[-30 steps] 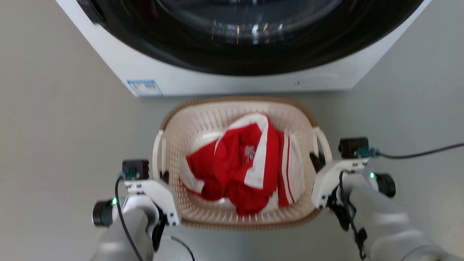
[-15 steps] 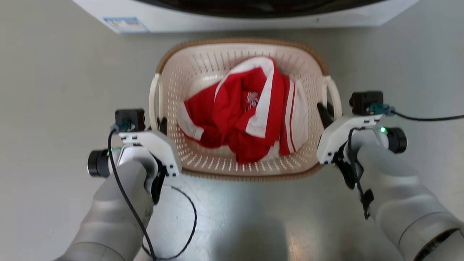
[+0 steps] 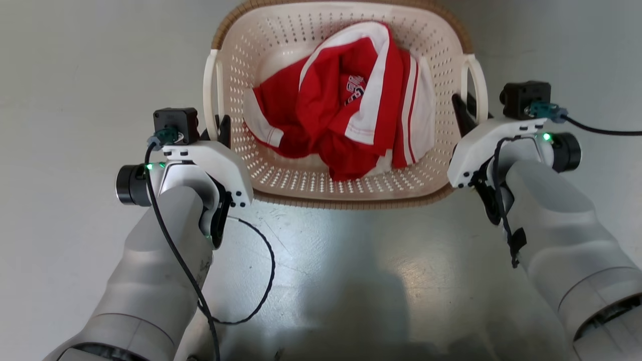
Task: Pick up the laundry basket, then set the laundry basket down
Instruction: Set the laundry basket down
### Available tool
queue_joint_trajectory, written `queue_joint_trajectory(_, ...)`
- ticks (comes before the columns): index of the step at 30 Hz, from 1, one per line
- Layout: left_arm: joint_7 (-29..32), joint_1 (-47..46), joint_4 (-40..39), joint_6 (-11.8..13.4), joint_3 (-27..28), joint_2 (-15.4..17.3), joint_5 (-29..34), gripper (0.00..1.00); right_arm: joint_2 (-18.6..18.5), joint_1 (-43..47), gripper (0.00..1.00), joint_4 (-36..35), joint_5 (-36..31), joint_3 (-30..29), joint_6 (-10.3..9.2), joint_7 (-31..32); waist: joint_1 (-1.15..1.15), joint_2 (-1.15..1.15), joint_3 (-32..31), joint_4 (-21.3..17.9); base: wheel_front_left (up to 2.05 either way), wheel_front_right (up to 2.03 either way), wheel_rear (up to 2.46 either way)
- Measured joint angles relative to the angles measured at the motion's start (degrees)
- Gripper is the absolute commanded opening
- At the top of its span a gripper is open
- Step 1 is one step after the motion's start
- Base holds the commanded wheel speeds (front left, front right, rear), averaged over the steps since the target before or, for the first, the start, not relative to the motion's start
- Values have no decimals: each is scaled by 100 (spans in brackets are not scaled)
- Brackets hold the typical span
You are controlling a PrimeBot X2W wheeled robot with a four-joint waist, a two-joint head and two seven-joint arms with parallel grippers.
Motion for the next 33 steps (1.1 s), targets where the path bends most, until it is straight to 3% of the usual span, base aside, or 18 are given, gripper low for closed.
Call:
queue_joint_trajectory(13,0,-97,-309,60,226,-25,426,0,-15,-175,0,-10,-883,-743,0,-96,0,0,342,102,0,0,0)
queue_joint_trajectory(28,-1,-243,-299,35,445,-111,713,0,-31,-288,0,-12,-1306,-1140,3,-136,0,0,553,131,0,0,0)
queue_joint_trajectory(29,-1,-243,-286,34,461,-118,722,13,-31,-288,17,-11,-1334,-1152,3,-136,0,0,550,130,0,0,0)
queue_joint_trajectory(30,-1,-243,-286,34,461,-118,722,34,-31,-288,29,-11,-1334,-1152,3,-136,0,0,550,130,0,0,0)
queue_joint_trajectory(31,-1,-244,-268,34,477,-122,748,41,-34,-288,37,-7,-1368,-1155,4,-135,0,0,547,128,0,0,0)
queue_joint_trajectory(32,-22,-253,-258,34,494,-119,760,55,-40,-283,47,-3,-1432,-1156,8,-135,0,0,545,127,0,0,0)
queue_joint_trajectory(33,-31,-279,-236,34,513,-115,760,80,-41,-283,82,-5,-1475,-1166,10,-136,0,0,544,127,0,0,0)
